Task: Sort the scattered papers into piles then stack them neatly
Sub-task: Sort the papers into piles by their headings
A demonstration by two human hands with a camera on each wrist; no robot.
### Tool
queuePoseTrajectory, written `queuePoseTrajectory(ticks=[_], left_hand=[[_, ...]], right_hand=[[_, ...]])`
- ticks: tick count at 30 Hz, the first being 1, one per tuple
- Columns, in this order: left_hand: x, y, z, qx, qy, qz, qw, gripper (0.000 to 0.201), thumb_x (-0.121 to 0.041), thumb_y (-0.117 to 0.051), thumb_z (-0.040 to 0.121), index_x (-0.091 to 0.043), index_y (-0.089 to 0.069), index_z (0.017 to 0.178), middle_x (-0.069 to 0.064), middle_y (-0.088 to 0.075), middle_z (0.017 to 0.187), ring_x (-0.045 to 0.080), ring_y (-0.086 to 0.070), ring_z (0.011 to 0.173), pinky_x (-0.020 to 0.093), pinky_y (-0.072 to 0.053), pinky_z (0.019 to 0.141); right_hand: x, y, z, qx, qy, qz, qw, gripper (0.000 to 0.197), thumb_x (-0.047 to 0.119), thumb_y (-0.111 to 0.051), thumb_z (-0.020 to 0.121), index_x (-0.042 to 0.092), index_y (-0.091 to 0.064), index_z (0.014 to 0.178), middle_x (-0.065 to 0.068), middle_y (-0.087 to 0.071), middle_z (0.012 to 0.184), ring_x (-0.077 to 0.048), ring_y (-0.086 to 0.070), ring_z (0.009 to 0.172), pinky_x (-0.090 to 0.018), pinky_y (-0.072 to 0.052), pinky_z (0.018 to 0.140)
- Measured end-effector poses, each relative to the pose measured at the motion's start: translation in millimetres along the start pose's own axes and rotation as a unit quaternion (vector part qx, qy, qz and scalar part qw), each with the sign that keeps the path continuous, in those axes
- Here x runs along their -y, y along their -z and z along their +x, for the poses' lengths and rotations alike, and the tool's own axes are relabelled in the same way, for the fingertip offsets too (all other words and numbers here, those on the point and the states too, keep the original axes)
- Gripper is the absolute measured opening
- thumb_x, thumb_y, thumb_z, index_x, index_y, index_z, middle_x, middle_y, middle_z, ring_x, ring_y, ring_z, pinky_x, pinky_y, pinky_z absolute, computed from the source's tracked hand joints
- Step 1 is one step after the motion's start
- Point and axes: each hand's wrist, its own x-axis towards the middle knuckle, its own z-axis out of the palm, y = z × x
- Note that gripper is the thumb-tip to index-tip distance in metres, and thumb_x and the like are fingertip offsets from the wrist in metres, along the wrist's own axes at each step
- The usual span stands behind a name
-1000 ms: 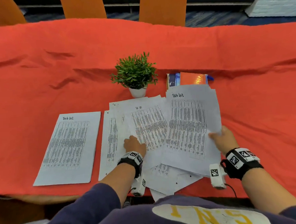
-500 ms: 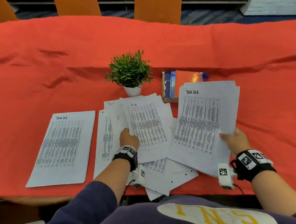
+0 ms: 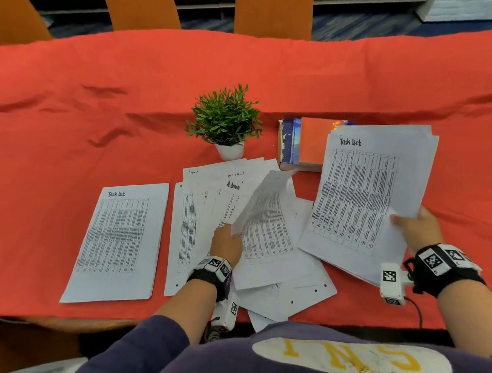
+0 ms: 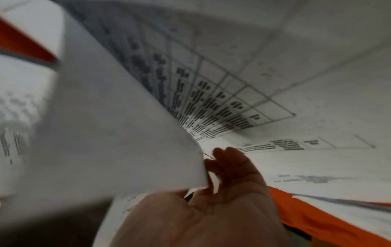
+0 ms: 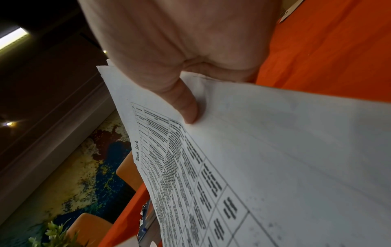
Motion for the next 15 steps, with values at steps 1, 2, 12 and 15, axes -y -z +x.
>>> queuePoseTrajectory(ticks=[1, 2, 12, 15], left_hand=[[2, -1, 2, 0.004, 0.006, 0.062, 0.998, 0.023, -0.013, -0.042, 0.095, 0.002, -0.057, 0.104, 0.016, -0.053, 0.104, 0.029, -0.056, 0.092, 0.034, -0.048, 0.075], [4, -1, 4, 0.003, 0.015, 0.121, 0.992, 0.027, -0.017, -0.043, 0.095, 0.002, -0.056, 0.108, 0.017, -0.049, 0.111, 0.029, -0.054, 0.098, 0.034, -0.047, 0.08], [11, -13, 19, 0.012, 0.037, 0.223, 0.974, 0.054, -0.041, -0.051, 0.092, -0.003, -0.045, 0.129, 0.014, -0.04, 0.132, 0.029, -0.04, 0.121, 0.038, -0.041, 0.097], [11, -11, 20, 0.027, 0.025, 0.229, 0.973, 0.036, -0.026, -0.058, 0.087, -0.007, -0.052, 0.117, 0.013, -0.045, 0.125, 0.028, -0.041, 0.117, 0.036, -0.043, 0.095]], right_hand=[[0, 1, -1, 0.001, 0.002, 0.0, 1.0, 0.041, -0.002, -0.056, 0.086, 0.016, -0.058, 0.123, -0.007, -0.063, 0.11, -0.029, -0.06, 0.103, -0.047, -0.046, 0.097], [-2, 1, -1, 0.002, 0.004, -0.002, 1.0, 0.041, -0.002, -0.056, 0.086, 0.016, -0.058, 0.123, -0.007, -0.063, 0.11, -0.03, -0.06, 0.103, -0.047, -0.046, 0.096], [-11, -2, -9, 0.007, -0.001, -0.029, 1.0, 0.041, 0.0, -0.058, 0.084, 0.016, -0.058, 0.122, -0.009, -0.064, 0.111, -0.032, -0.061, 0.103, -0.051, -0.048, 0.095], [-9, -4, -14, 0.01, 0.0, -0.041, 0.999, 0.04, -0.001, -0.056, 0.084, 0.011, -0.058, 0.122, -0.01, -0.063, 0.109, -0.029, -0.06, 0.098, -0.044, -0.048, 0.092]])
